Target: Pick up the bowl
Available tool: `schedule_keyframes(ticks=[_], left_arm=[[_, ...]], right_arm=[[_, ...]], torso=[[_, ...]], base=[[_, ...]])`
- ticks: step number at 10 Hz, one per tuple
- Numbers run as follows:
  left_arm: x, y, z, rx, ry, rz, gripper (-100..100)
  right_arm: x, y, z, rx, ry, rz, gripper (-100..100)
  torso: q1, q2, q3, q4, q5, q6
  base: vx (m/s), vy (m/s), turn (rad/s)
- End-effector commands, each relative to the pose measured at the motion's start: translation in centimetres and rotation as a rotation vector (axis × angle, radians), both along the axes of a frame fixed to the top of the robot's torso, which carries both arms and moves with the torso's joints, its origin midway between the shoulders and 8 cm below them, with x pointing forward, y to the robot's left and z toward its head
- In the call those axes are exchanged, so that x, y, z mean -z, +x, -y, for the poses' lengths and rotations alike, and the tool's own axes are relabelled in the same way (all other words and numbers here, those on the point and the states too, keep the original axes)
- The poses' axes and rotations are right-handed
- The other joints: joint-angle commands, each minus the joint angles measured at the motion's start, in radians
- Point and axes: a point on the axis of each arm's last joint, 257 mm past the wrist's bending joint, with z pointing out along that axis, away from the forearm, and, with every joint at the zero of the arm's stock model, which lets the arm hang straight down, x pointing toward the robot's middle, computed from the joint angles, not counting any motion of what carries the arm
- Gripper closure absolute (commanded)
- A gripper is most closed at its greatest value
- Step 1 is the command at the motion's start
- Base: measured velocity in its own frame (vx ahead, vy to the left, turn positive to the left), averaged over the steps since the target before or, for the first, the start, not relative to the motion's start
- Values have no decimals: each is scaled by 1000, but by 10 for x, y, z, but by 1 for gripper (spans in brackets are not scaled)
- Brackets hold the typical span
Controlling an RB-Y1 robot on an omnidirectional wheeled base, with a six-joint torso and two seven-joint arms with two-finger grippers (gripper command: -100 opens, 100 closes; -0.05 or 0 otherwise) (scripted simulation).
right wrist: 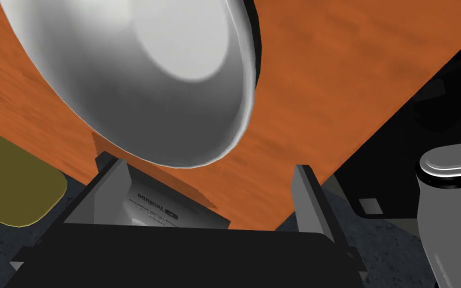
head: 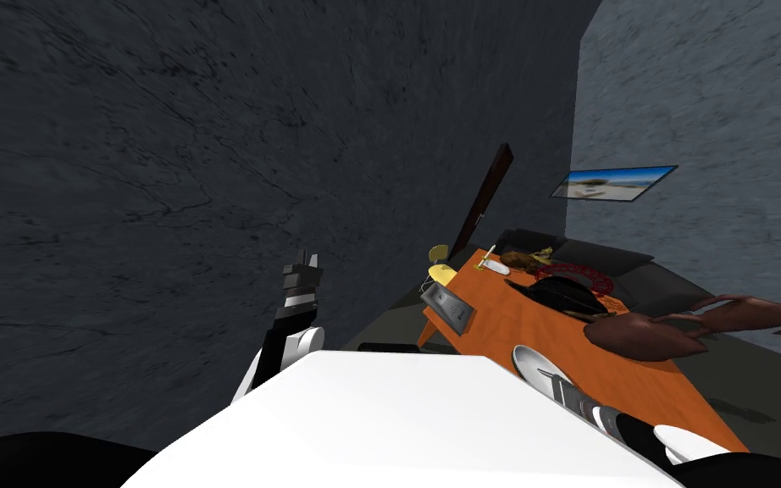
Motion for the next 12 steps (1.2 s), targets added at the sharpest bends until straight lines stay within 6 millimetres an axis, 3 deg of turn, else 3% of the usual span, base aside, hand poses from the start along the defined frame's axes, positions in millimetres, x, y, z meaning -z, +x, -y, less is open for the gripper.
schedule_keyframes(ticks=[1,4,5,6,7,9,10,11,12], left_arm=[[0,0,0,0,0,0,0],[0,0,0,0,0,0,0],[0,0,0,0,0,0,0],[0,0,0,0,0,0,0],[0,0,0,0,0,0,0],[0,0,0,0,0,0,0],[0,0,0,0,0,0,0],[0,0,0,0,0,0,0],[0,0,0,0,0,0,0]], right_arm=[[3,-9,9,-6,-20,-26,-100],[20,-59,12,-30,-41,-130,-100],[15,-46,14,-24,-42,-106,-100],[16,-48,14,-26,-42,-111,0],[26,-53,9,-15,-41,-111,-100],[40,-61,0,-1,-39,-114,-100],[36,-59,4,-5,-39,-113,-100],[37,-59,4,-5,-40,-113,100],[36,-59,4,-5,-40,-113,100]], torso=[[0,0,0,0,0,0],[2,2,1,0,0,0],[2,2,1,0,0,0],[3,2,1,1,0,0],[4,3,2,1,1,0],[1,3,2,1,0,0],[1,2,1,1,0,0],[2,2,1,1,0,0],[4,3,2,1,1,0]], base=[[30,-44,24],[24,-32,65],[11,-18,10],[0,0,0],[8,-23,70],[21,-56,96],[13,-25,15],[2,-5,-1],[-6,2,-8]])
